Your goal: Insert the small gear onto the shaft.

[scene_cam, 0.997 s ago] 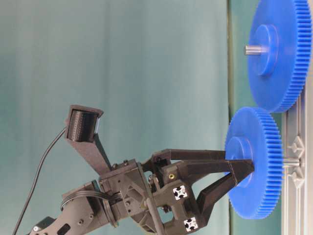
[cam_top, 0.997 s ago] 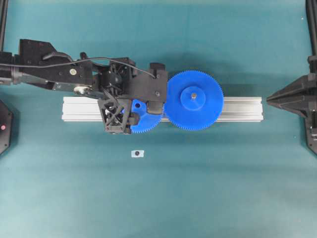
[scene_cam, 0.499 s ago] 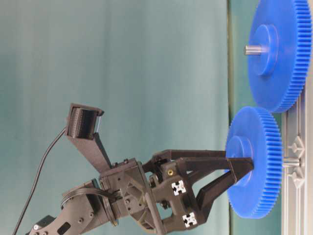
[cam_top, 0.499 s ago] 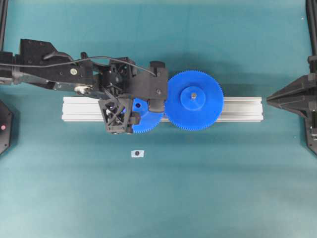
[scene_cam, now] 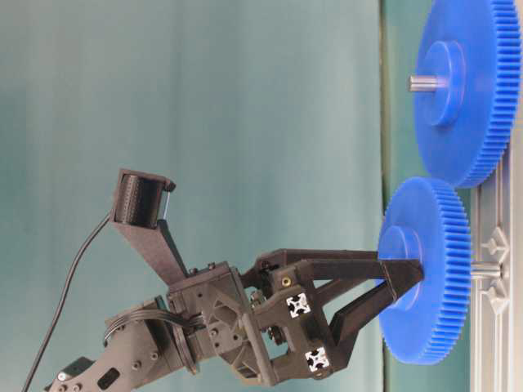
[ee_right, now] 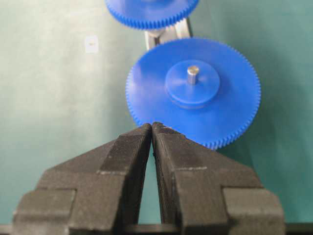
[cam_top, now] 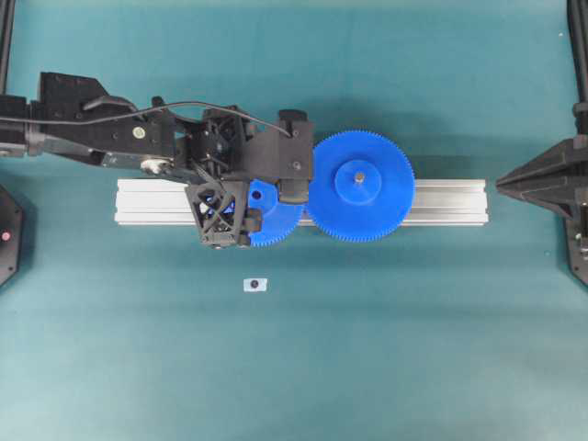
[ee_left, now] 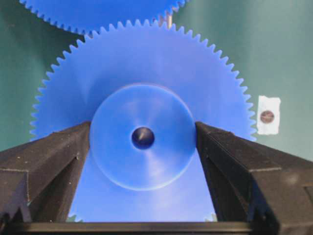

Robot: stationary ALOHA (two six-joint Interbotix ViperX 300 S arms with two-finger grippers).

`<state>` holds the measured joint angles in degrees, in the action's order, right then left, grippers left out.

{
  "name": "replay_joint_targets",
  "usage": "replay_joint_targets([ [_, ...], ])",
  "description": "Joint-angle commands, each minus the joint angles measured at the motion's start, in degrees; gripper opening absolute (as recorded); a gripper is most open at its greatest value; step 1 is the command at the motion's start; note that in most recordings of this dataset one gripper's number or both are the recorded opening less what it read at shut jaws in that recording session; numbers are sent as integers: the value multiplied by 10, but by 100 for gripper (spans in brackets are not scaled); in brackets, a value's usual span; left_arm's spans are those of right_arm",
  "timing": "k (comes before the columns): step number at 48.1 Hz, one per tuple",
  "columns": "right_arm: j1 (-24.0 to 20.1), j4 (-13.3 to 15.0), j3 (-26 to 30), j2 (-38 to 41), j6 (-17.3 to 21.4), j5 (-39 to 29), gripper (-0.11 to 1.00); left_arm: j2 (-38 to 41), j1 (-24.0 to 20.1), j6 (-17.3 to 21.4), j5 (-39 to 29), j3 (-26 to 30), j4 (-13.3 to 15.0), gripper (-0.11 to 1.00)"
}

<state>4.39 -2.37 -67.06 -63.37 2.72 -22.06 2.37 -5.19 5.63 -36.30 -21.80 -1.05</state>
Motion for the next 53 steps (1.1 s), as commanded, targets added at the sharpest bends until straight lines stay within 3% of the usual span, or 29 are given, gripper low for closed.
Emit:
replay_joint_targets([
  [1, 1, -1, 6, 3, 6, 2, 21, -5, 2, 0, 4, 4, -2, 85],
  [53, 2, -3, 5, 3, 7, 2, 21, -18, 33, -4, 3, 4, -2, 92],
])
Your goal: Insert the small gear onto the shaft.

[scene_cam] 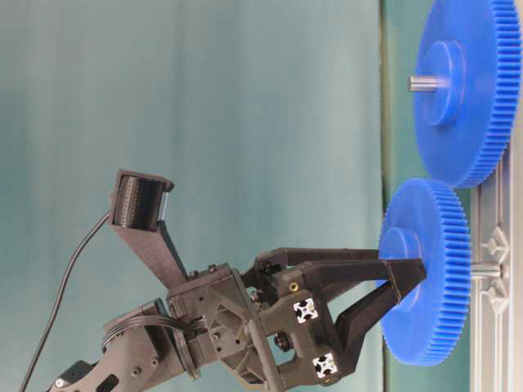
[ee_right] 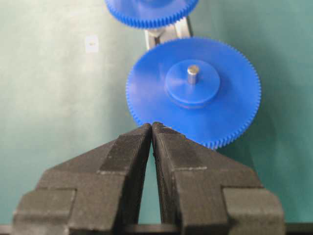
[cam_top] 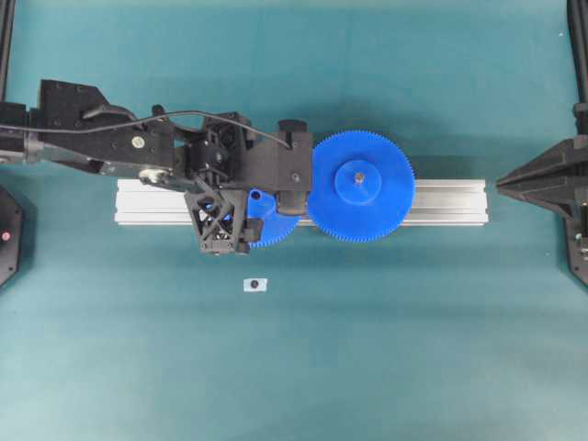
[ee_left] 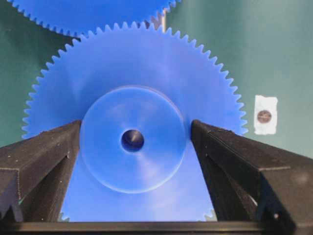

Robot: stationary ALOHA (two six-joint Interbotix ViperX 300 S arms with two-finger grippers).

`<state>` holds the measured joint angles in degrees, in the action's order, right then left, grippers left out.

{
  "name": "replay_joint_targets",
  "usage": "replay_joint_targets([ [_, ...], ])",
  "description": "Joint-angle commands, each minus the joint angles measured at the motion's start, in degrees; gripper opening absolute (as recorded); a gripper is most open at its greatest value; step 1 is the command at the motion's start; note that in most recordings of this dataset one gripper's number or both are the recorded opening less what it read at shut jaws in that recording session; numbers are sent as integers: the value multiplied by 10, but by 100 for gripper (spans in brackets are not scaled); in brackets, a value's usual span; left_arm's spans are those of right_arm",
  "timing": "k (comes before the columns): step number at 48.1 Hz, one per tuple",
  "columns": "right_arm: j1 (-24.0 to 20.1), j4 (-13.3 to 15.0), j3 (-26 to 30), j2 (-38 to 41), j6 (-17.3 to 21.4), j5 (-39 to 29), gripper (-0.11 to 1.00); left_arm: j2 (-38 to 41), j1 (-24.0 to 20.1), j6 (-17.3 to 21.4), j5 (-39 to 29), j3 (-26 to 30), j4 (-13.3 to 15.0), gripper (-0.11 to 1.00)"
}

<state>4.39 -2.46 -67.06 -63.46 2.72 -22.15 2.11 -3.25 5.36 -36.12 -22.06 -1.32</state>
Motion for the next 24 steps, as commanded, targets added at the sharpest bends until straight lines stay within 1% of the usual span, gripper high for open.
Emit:
replay_joint_targets([
  [1, 1, -1, 5, 4, 7, 3, 21, -17, 15, -1, 1, 6, 1, 92],
  [10, 1, -2, 5, 4, 7, 3, 21, -21, 24, 5, 4, 11, 1, 92],
  [24, 2, -2, 5, 4, 6, 3, 21, -21, 18, 15, 7, 6, 2, 92],
])
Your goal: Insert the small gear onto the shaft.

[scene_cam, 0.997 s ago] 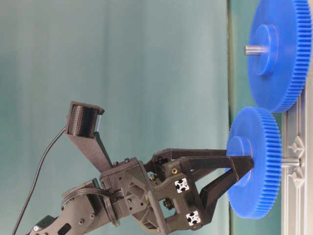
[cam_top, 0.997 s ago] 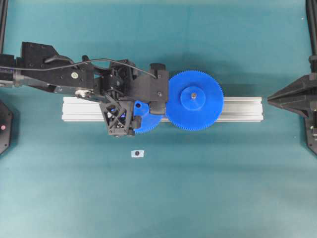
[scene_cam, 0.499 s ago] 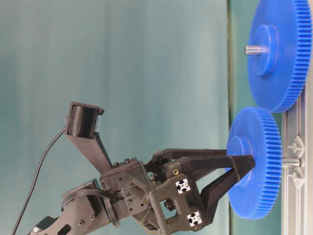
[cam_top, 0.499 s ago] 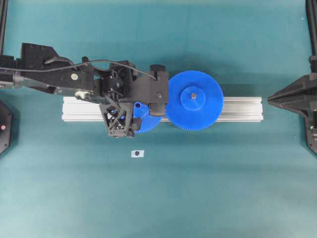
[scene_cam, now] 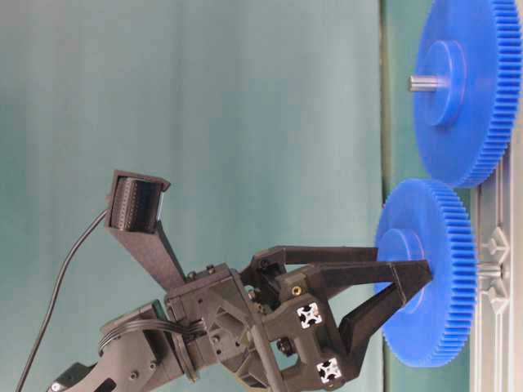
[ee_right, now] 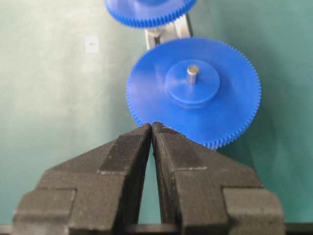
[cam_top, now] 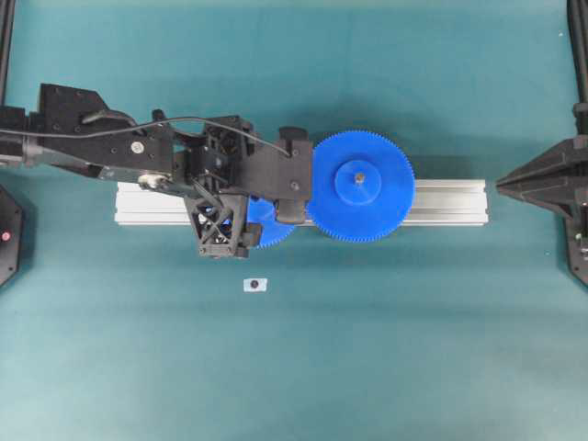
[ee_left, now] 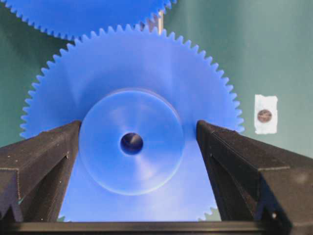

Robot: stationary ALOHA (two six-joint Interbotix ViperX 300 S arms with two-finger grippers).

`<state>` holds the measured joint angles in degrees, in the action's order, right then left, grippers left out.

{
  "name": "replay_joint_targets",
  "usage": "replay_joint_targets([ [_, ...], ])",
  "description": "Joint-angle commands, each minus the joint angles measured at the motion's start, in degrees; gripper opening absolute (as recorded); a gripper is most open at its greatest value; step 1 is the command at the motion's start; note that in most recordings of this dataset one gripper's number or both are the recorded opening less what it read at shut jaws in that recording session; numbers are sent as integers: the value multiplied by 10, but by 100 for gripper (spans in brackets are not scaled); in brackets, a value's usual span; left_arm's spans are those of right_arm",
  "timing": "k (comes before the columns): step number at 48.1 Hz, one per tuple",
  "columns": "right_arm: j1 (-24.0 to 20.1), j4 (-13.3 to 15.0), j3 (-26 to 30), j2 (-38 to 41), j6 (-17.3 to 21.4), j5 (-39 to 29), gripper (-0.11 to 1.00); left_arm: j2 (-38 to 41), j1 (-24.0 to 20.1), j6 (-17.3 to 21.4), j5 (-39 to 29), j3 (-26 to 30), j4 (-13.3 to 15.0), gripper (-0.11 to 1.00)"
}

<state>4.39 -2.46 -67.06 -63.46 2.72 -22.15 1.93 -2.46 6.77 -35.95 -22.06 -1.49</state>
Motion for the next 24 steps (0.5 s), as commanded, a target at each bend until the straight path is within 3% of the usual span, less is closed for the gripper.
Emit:
replay_joint_targets([
  [1, 1, -1, 5, 4, 7, 3, 21, -19, 9, 1, 4, 6, 3, 92],
  [24, 2, -3, 5, 4, 7, 3, 21, -20, -8, 17, -7, 18, 4, 92],
])
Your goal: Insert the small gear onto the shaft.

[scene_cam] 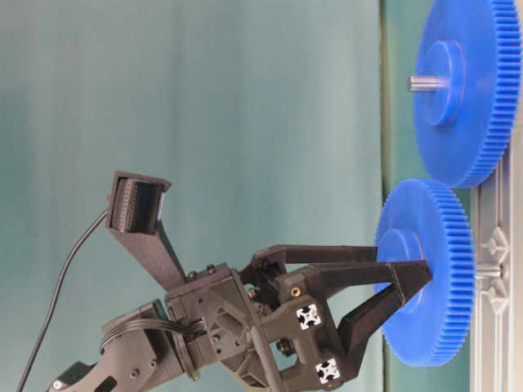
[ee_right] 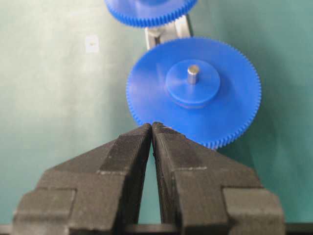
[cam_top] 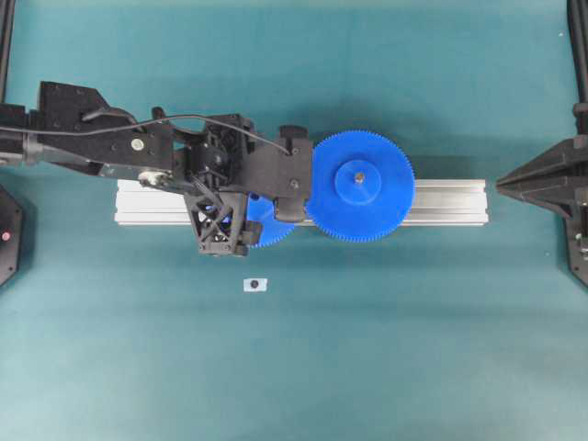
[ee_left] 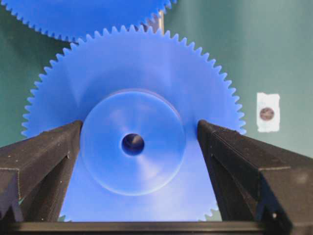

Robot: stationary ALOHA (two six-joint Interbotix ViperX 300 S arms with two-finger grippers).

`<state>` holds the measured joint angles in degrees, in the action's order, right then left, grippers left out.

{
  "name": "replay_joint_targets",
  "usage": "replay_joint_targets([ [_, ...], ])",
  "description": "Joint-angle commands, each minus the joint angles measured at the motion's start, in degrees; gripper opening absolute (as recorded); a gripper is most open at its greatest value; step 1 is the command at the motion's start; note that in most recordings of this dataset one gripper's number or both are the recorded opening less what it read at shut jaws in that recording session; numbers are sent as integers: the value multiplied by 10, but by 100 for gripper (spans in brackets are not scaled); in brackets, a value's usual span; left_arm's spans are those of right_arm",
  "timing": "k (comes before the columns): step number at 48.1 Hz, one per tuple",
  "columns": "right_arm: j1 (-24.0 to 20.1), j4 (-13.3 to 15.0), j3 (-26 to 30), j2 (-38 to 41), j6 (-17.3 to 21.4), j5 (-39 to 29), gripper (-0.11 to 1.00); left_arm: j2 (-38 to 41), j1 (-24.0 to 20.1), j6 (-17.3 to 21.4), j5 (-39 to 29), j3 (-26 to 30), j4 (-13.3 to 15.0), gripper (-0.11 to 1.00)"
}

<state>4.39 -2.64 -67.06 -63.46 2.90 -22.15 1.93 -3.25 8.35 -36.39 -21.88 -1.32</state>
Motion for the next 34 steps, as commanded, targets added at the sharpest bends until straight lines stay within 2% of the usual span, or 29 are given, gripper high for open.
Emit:
replay_joint_targets([
  [1, 2, -1, 5, 4, 5, 3, 21, -19, 1, 1, -4, 18, 1, 92],
  [34, 1, -1, 4, 4, 5, 4, 21, -27, -10, 11, -34, 33, 1, 92],
])
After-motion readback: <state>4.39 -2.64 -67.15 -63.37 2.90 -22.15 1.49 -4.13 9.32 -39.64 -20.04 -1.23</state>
